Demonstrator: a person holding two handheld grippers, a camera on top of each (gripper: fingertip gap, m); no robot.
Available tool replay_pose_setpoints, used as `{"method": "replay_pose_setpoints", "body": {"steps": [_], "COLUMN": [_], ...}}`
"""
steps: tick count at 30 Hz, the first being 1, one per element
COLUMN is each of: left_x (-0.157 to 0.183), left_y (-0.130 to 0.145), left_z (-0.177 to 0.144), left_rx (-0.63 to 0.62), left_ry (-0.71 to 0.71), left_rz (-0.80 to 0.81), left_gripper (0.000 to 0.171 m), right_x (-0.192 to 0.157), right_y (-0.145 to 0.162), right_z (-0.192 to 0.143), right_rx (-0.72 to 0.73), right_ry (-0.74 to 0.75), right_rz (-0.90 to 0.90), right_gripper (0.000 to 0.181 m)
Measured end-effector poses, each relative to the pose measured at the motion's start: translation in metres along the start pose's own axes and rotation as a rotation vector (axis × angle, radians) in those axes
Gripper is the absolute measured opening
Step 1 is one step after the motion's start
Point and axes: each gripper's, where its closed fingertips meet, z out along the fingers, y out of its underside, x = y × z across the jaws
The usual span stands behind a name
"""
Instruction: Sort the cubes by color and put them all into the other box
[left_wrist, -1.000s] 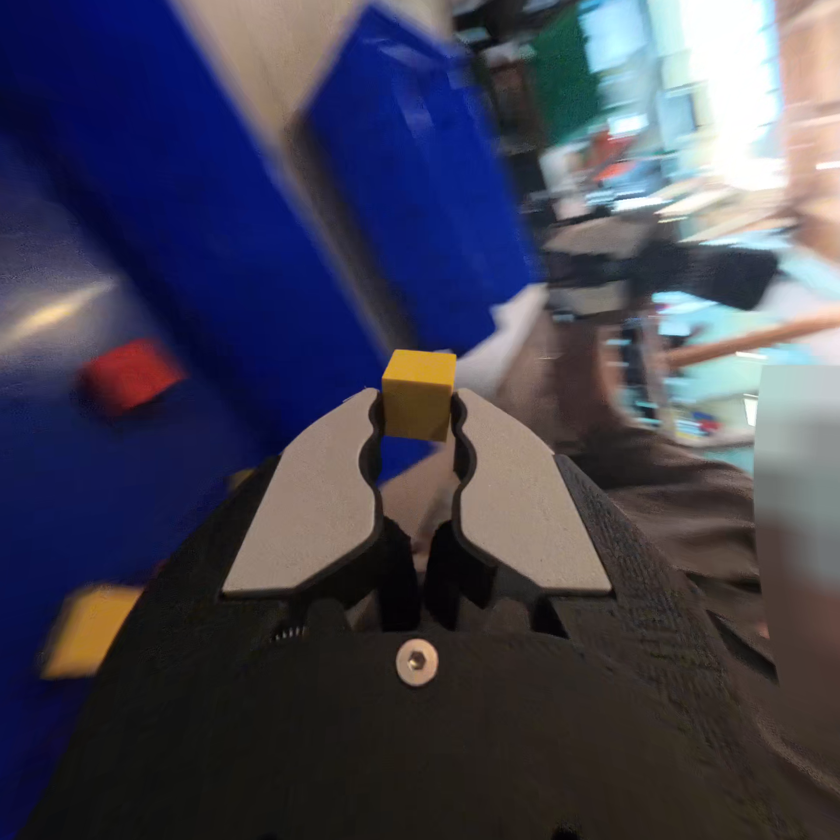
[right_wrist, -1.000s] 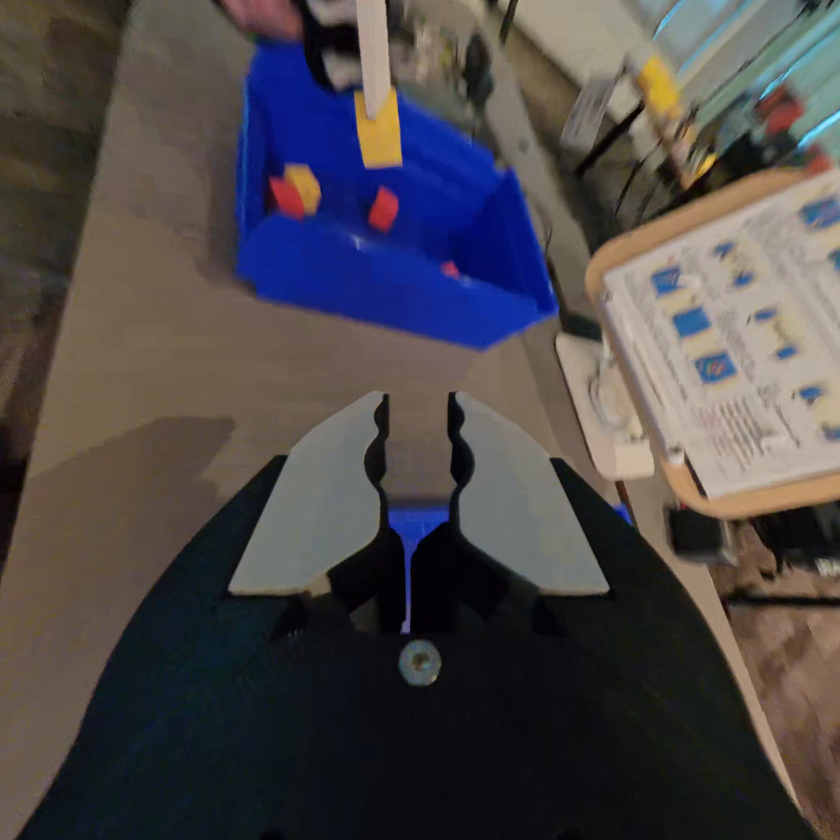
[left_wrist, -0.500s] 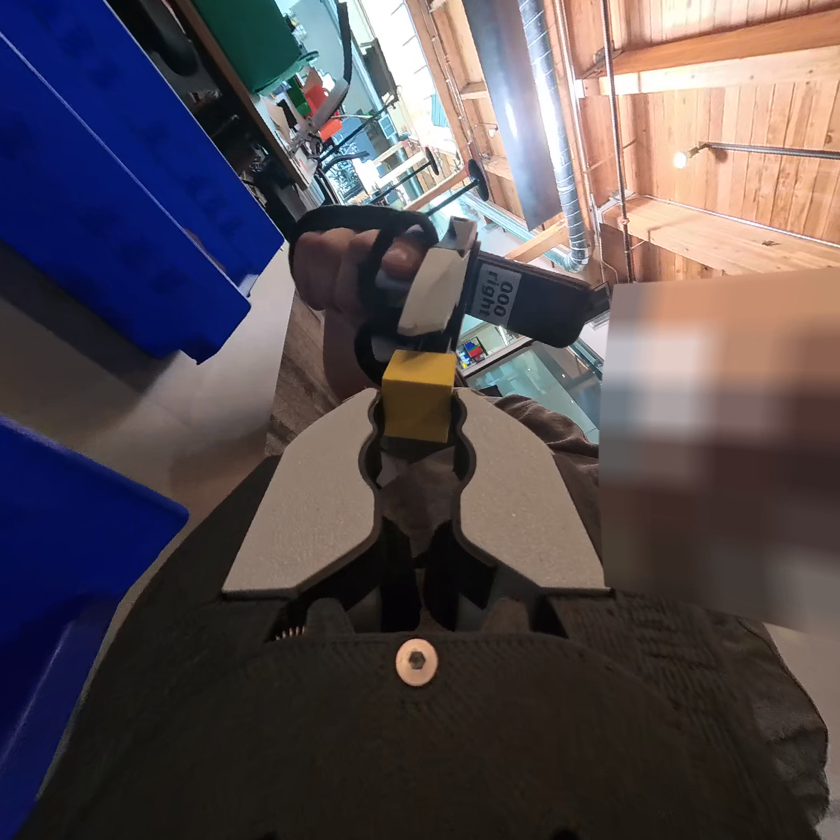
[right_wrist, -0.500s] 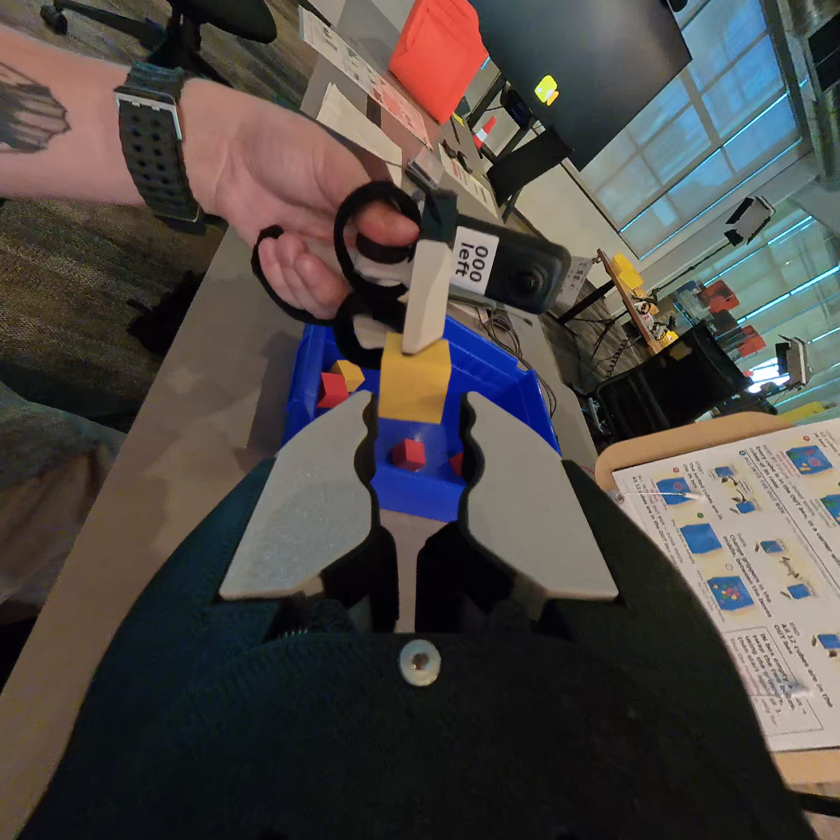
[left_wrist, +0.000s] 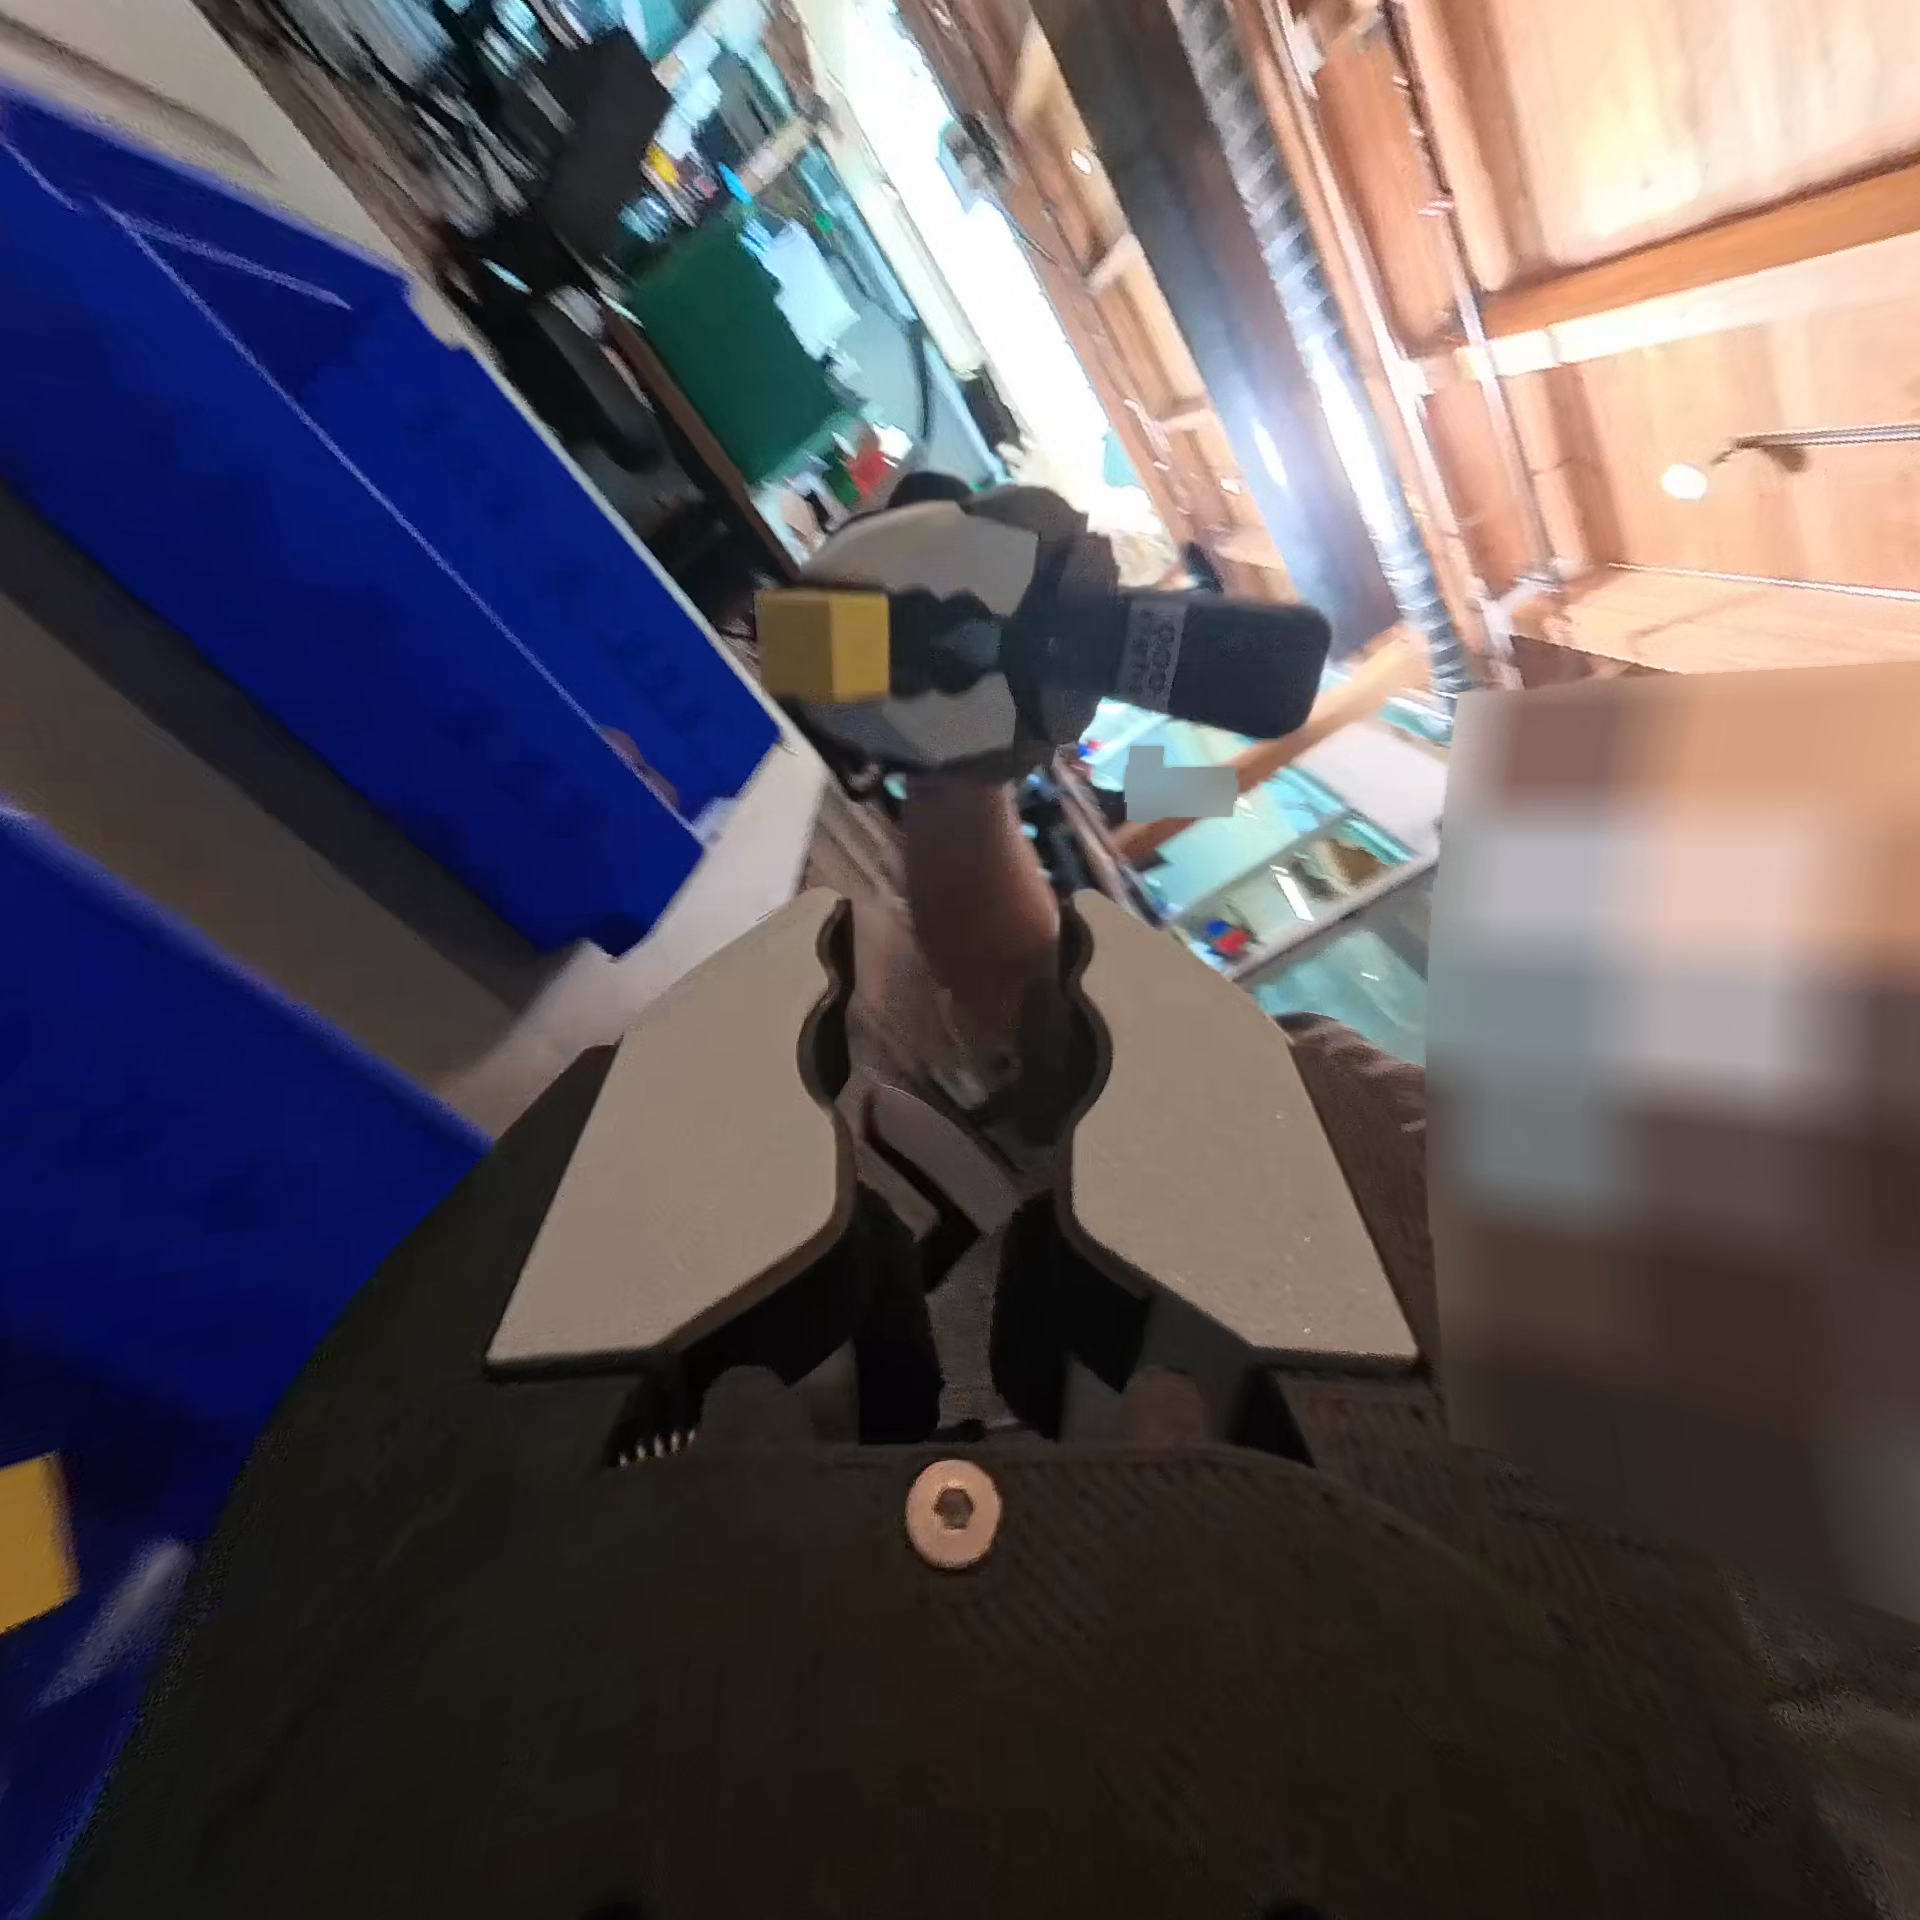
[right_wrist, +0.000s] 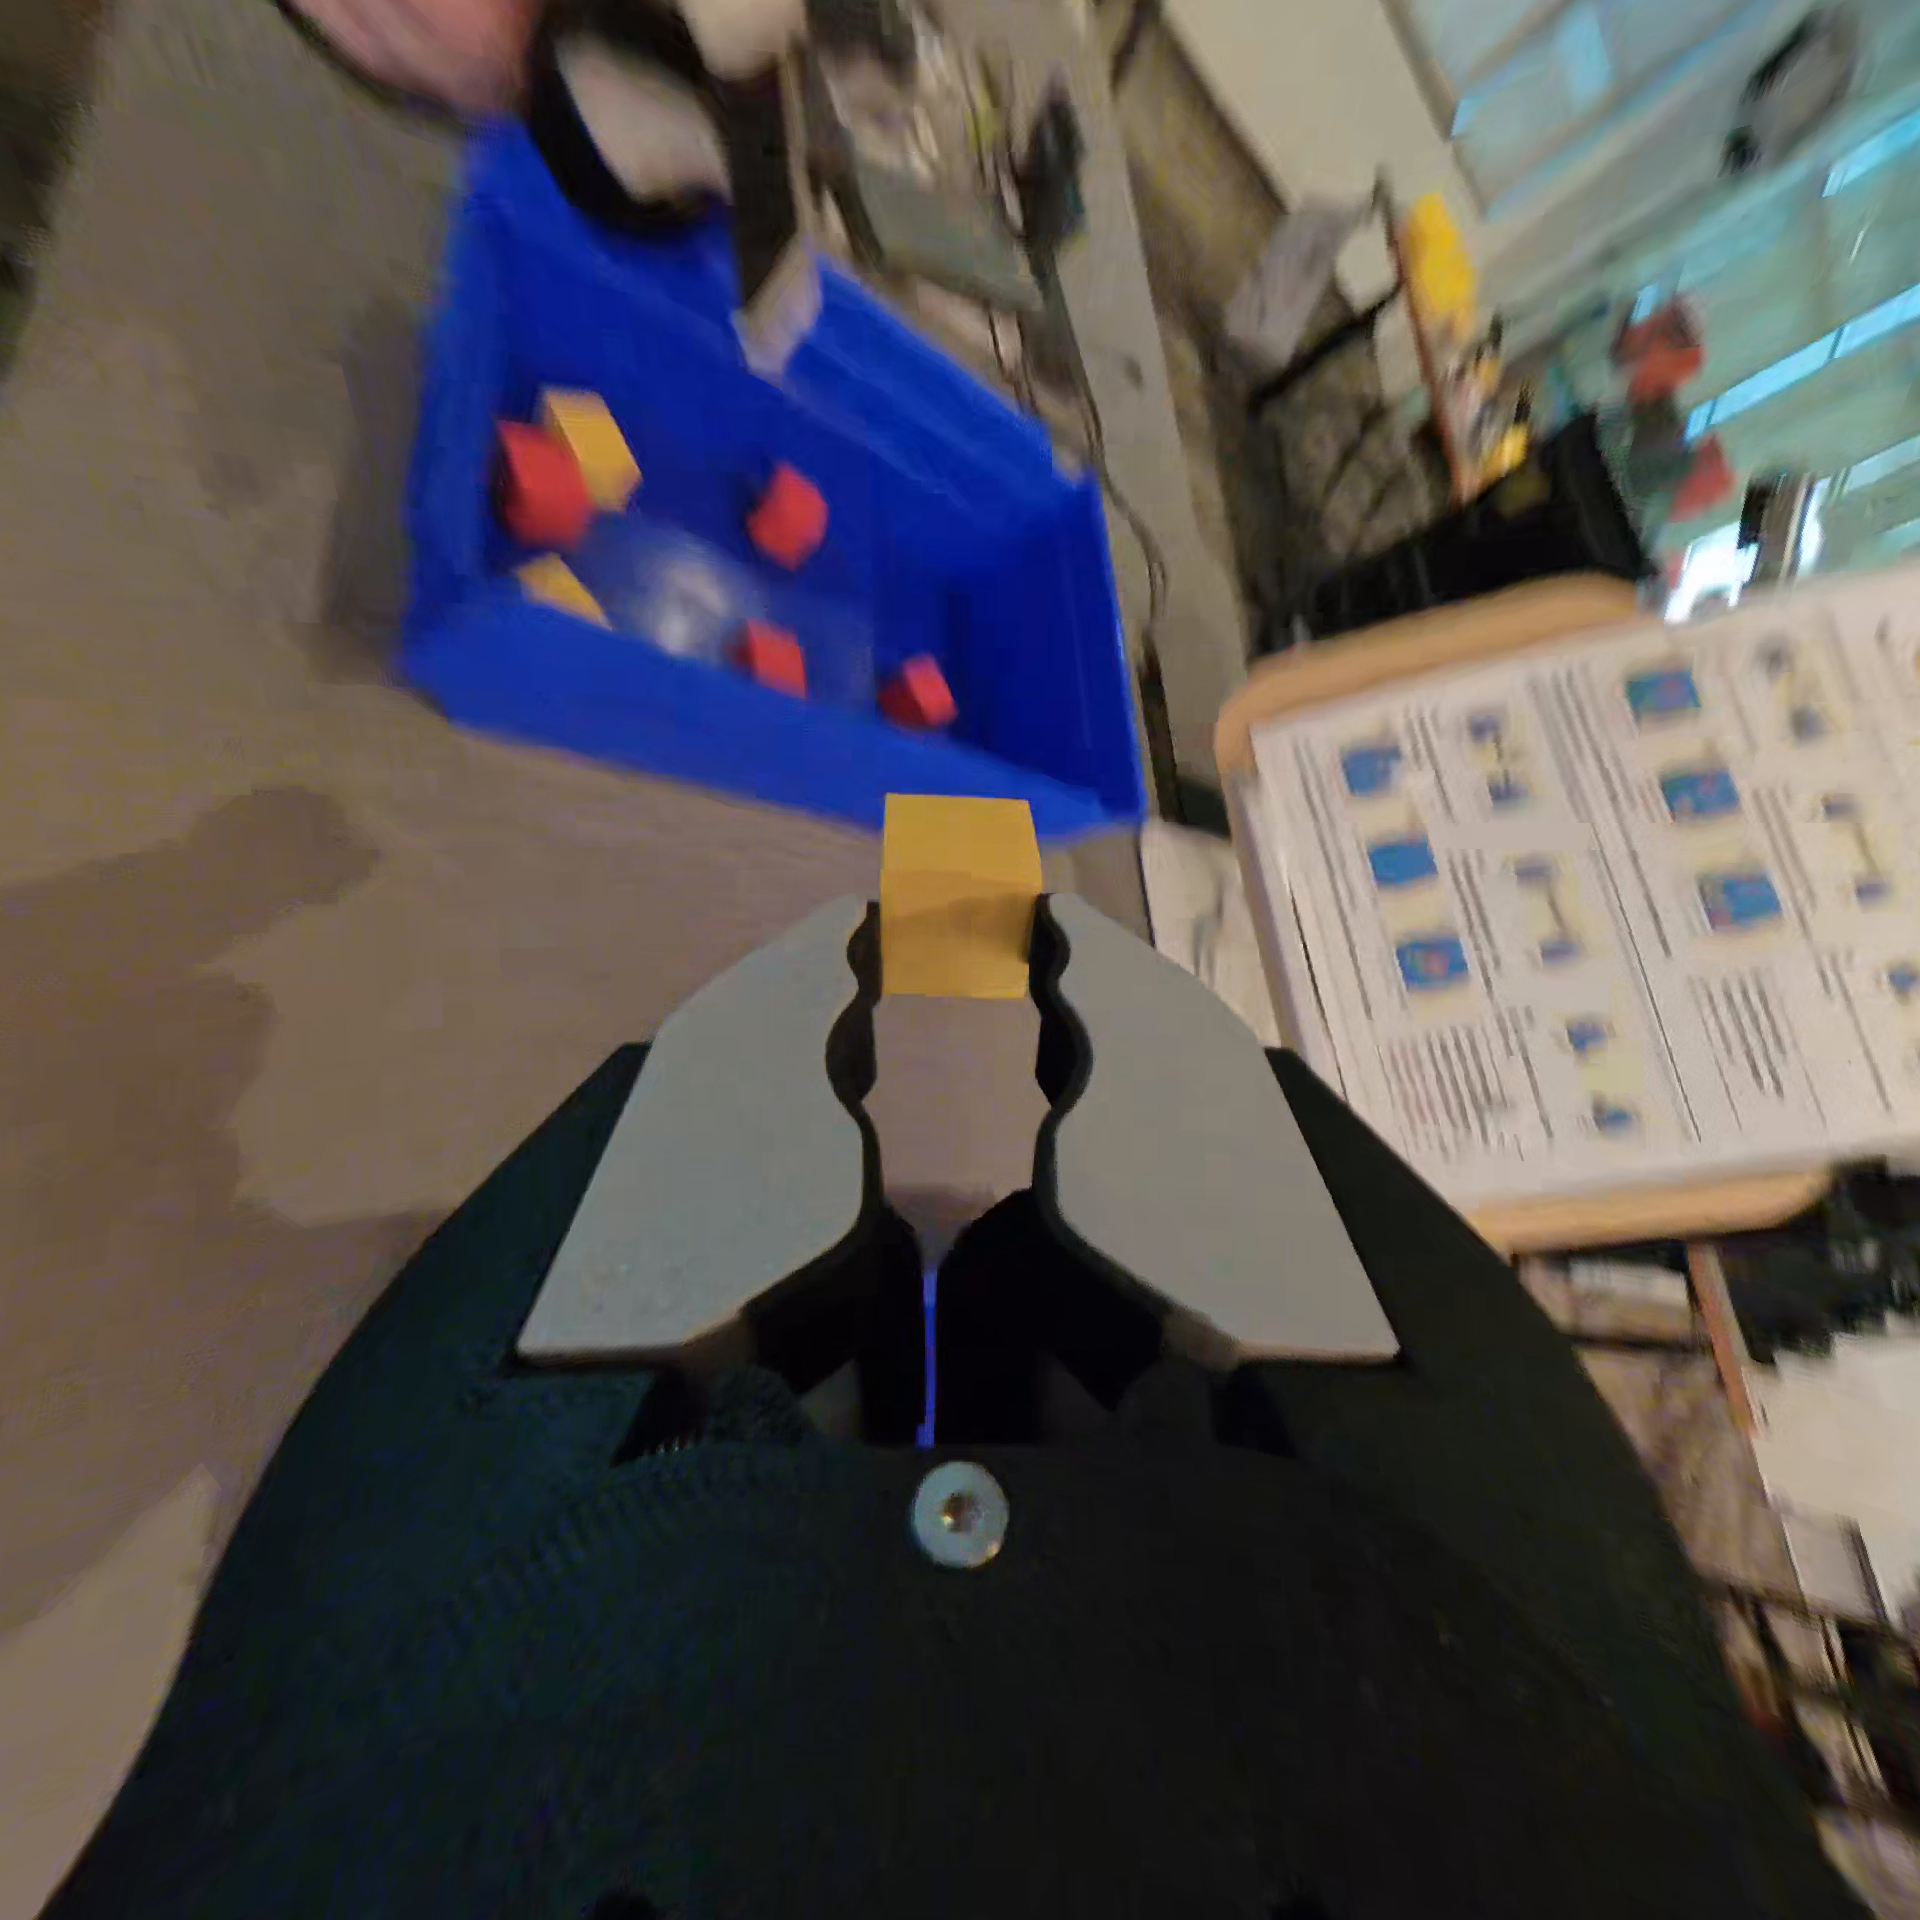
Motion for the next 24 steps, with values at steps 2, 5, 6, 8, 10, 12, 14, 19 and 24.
{"method": "replay_pose_setpoints", "body": {"steps": [2,5,6,8,10,12,14,19,24], "left_x": [-0.003,0.001,0.002,0.004,0.008,0.009,0.008,0.005,0.002], "left_y": [-0.005,-0.01,-0.012,-0.013,-0.013,-0.011,-0.01,-0.011,-0.012], "left_z": [-0.011,-0.022,-0.024,-0.027,-0.027,-0.028,-0.029,-0.035,-0.036], "left_rx": [0.02,0.041,0.047,0.054,0.051,0.046,0.04,0.047,0.043], "left_ry": [-0.082,-0.124,-0.14,-0.147,-0.139,-0.141,-0.15,-0.171,-0.173], "left_rz": [0.044,0.079,0.093,0.107,0.11,0.112,0.114,0.115,0.111], "left_gripper": [0.036,0.036,0.036,0.036,0.035,0.035,0.034,0.034,0.034], "right_x": [0.026,0.046,0.047,0.046,0.042,0.037,0.031,0.021,0.022], "right_y": [0.056,0.137,0.158,0.194,0.223,0.247,0.269,0.296,0.293], "right_z": [-0.01,-0.019,-0.018,-0.011,-0.001,0.01,0.018,0.035,0.05], "right_rx": [-0.186,-0.427,-0.473,-0.561,-0.636,-0.691,-0.763,-0.82,-0.794], "right_ry": [-0.009,-0.095,-0.135,-0.207,-0.266,-0.317,-0.359,-0.406,-0.405], "right_rz": [0.035,0.11,0.133,0.159,0.182,0.208,0.219,0.25,0.259], "right_gripper": [0.027,0.027,0.027,0.027,0.027,0.027,0.027,0.027,0.028]}}
